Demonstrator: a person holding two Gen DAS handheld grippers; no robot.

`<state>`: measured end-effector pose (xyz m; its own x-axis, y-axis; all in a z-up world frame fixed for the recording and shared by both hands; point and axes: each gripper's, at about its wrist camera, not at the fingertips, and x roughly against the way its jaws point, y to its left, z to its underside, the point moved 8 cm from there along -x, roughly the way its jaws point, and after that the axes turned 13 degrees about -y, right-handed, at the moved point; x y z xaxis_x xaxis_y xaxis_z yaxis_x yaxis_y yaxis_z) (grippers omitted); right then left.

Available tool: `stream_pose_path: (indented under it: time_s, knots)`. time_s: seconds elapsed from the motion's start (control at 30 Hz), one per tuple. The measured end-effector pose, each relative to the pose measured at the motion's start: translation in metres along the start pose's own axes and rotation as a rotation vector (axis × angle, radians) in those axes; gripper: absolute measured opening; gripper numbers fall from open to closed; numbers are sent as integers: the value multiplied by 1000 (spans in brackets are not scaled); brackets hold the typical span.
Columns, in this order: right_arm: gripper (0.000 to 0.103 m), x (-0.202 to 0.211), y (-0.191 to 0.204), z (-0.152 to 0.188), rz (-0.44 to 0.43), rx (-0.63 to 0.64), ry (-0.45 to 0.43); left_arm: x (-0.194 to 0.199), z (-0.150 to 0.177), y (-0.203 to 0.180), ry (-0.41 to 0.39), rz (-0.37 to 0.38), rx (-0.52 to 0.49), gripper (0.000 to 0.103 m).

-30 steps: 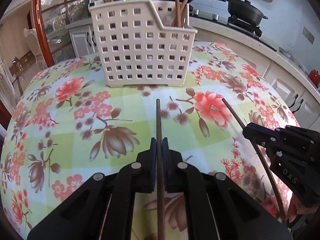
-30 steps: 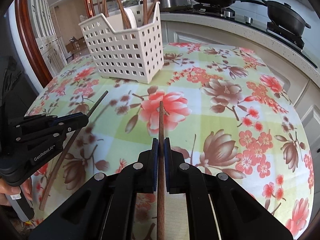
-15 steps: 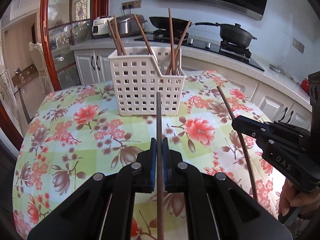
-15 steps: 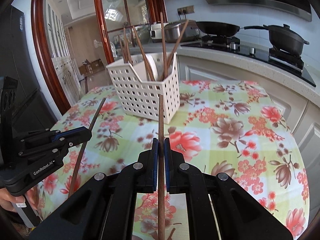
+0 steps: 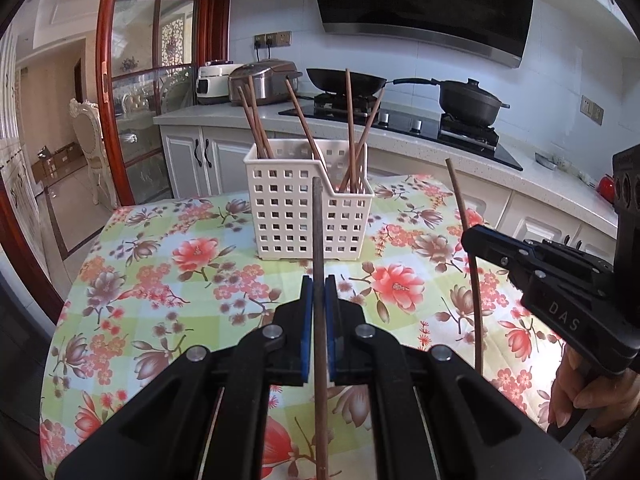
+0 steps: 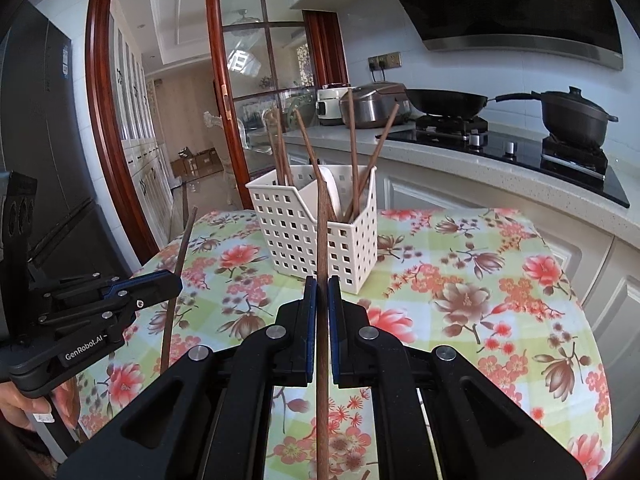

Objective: Organize utensils
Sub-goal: 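Lift both chopsticks upright and carry them above the white caddy with both grippers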

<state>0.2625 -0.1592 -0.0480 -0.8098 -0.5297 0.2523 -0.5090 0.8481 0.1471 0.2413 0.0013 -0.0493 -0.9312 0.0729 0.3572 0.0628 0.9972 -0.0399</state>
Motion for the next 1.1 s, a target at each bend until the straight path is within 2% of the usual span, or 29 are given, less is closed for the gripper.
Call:
stream_pose_path:
  time_s: [0.47,1.1]
  knots:
    - [6,22,23,-21,-39,42,-121,27,-14,8,-70,-21,15,6]
    - [6,35,34,-25,-67,66,-139,51,-30,8,-149,-44,-3,6]
